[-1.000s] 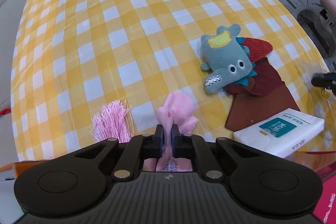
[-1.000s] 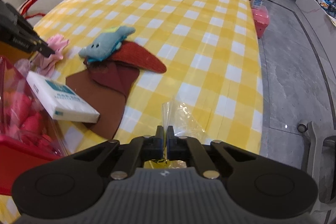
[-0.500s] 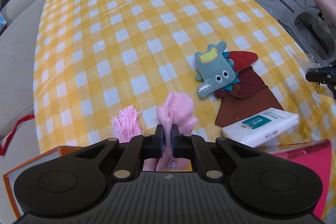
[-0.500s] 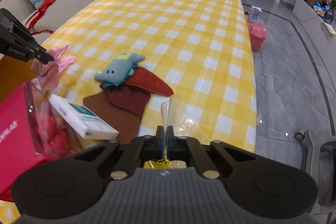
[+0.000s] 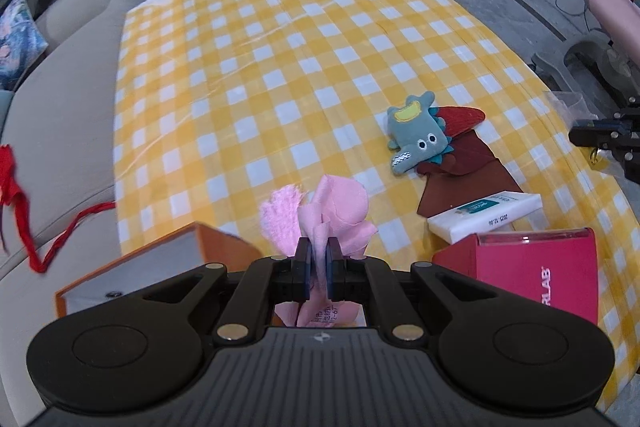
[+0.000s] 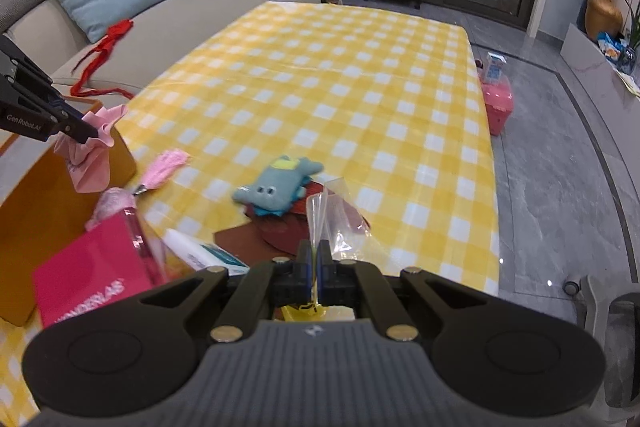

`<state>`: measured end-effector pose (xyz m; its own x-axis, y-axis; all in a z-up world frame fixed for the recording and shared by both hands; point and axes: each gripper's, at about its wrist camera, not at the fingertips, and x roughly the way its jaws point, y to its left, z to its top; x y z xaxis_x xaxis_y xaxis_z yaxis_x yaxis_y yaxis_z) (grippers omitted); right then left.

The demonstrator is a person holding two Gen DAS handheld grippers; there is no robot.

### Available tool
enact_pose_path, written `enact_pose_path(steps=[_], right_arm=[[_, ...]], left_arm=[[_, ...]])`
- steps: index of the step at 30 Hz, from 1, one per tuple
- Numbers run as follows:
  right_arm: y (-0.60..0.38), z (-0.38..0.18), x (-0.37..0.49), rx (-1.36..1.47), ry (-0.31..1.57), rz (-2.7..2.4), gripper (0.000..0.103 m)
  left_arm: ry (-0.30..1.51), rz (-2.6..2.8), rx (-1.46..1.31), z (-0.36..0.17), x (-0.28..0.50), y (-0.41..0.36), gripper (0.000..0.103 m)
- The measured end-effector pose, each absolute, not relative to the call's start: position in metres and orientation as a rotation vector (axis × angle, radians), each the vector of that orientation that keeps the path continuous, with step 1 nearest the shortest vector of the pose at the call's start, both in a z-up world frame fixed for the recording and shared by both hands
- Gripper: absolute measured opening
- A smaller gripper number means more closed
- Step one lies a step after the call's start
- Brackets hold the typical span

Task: Organize soft objects
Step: 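Lift and carry the pink cloth and plastic bag with both tools to the orange box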

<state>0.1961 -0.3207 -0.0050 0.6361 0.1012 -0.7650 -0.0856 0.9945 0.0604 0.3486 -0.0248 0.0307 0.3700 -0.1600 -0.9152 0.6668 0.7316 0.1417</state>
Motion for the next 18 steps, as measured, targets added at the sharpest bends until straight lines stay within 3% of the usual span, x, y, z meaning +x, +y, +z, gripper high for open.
enact_pose_path(steps=[12,18], right_arm=[[-0.285,0.045,0.16,-0.012,0.789,0.156,0.0],[-0.255,0.081,0.129,-0.026,0.72,0.208,0.0]], left_arm=[[0.785,-0.491,0.198,0.1,0.236,0.042,0.008],[0.686,-0.398,0.022,0.127,0.198,0.117,0.008]])
